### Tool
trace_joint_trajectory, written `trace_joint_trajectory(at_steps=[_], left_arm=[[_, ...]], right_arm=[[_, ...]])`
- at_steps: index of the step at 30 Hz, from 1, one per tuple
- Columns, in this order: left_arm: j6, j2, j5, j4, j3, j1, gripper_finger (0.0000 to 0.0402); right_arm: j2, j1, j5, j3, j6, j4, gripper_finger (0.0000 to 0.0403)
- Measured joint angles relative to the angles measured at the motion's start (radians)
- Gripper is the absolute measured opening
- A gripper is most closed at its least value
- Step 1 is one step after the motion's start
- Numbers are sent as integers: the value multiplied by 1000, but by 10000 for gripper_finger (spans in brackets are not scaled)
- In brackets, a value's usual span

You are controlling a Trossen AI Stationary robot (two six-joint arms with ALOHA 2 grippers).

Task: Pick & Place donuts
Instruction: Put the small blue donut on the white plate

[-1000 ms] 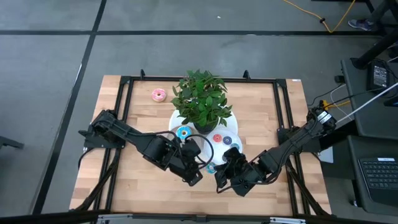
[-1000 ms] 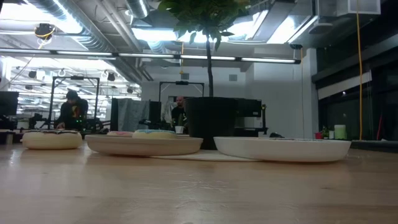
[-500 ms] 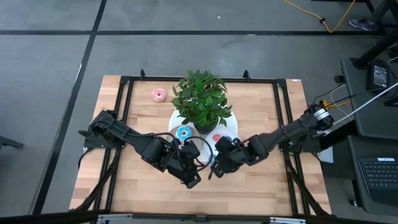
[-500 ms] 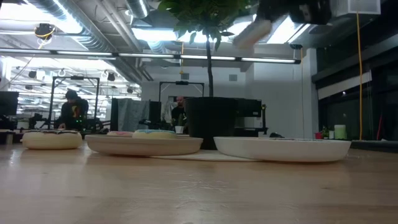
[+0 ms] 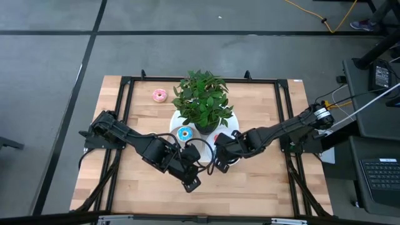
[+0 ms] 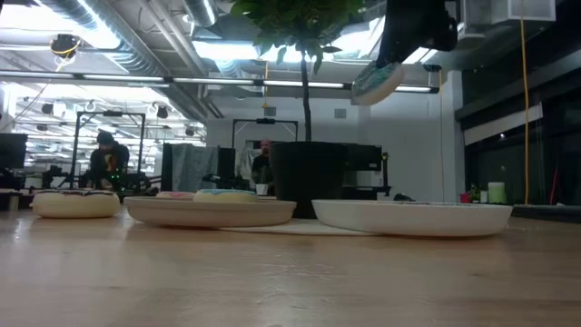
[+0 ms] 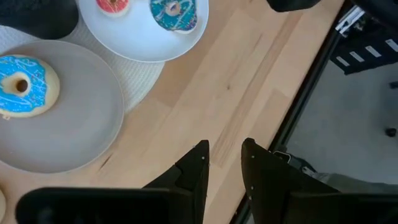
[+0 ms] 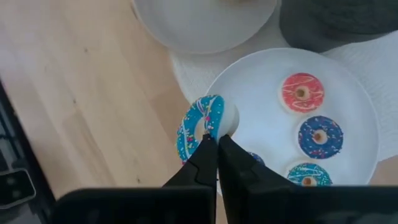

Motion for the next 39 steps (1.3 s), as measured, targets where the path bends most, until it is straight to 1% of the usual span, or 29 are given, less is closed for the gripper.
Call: trace_joint_trajectory(at_steps=[4, 16, 21, 26, 29, 32, 39], left_arm=[[0, 0, 0, 0, 0, 0, 87], [0, 0, 0, 0, 0, 0, 88], [0, 0, 0, 0, 0, 0, 90], [0, 1, 0, 1, 0, 0, 87], [0, 1, 0, 2, 0, 0, 87], [0, 1, 0, 3, 0, 0, 89], [0, 1, 0, 4, 0, 0, 90]], right_arm=[[0, 1, -18, 0, -40, 0, 6], [-8, 1, -31, 0, -89, 8, 6], [-14, 1, -37, -9, -93, 54, 6], [-105, 12, -19, -132, -80, 213, 6], [-136, 13, -19, -196, -65, 236, 6], [-179, 12, -18, -252, -65, 312, 6], [-231, -1, -24, -389, -36, 507, 6]])
